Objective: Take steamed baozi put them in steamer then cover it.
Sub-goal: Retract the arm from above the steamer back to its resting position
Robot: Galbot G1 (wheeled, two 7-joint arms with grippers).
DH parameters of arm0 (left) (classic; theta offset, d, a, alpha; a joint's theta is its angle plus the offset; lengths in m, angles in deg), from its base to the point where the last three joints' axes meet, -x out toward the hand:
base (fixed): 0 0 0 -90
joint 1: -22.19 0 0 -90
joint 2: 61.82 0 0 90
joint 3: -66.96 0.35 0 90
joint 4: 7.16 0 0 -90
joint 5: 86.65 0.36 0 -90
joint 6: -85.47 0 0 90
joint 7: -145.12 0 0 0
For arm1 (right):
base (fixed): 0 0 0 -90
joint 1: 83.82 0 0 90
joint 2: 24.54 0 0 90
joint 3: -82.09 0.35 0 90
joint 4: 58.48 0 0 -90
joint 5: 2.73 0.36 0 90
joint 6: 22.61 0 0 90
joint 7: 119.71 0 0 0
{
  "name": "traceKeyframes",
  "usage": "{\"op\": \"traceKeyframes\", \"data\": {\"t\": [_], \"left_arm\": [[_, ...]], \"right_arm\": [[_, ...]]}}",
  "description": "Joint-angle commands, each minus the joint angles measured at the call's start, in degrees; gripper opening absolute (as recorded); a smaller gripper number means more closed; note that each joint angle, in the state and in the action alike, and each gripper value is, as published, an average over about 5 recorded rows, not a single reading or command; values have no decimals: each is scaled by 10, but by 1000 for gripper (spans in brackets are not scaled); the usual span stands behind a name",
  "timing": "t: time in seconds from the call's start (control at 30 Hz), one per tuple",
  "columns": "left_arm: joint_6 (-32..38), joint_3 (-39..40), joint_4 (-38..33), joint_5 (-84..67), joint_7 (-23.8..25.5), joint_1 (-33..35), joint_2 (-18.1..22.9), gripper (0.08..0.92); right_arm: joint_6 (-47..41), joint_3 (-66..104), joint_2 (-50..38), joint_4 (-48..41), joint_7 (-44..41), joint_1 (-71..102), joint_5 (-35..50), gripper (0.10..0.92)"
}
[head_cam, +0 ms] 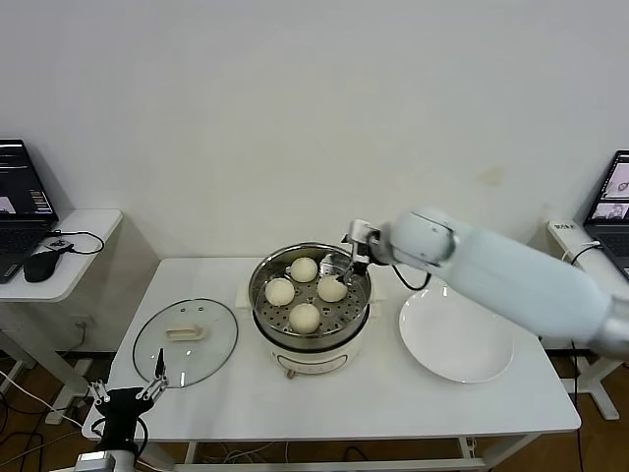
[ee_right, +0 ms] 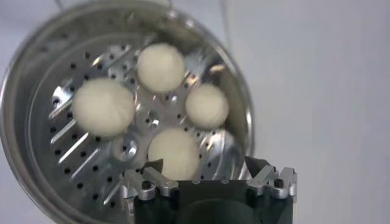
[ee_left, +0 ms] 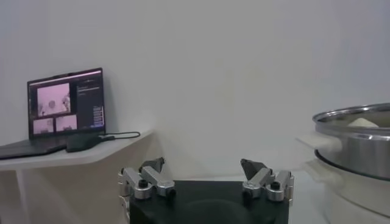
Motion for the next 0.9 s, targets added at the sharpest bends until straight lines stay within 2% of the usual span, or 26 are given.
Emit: {"op": "traceKeyframes", "data": {"t": [0.03,0.23,0.4,0.67,0.9], "left_arm": [[-1,3,10,9,-9,-2,1,823],[-39,11,15,60,-24,-13,1,823],[-56,12,37,192,-38,-35,-2,823],[-39,-28,126,609,-30,-87,-20,823],[-25,-28,167,759,10,-90,-66,823]], "right_arm": [[220,404,-100,144,191,474,-27,823],[388,661,19,139,168,739,-146,823],[457,797,147,137,135,842,-161,823],[488,912,315,138,111,911,-146,823],[470,942,373,164,115,941,-148,823]]}}
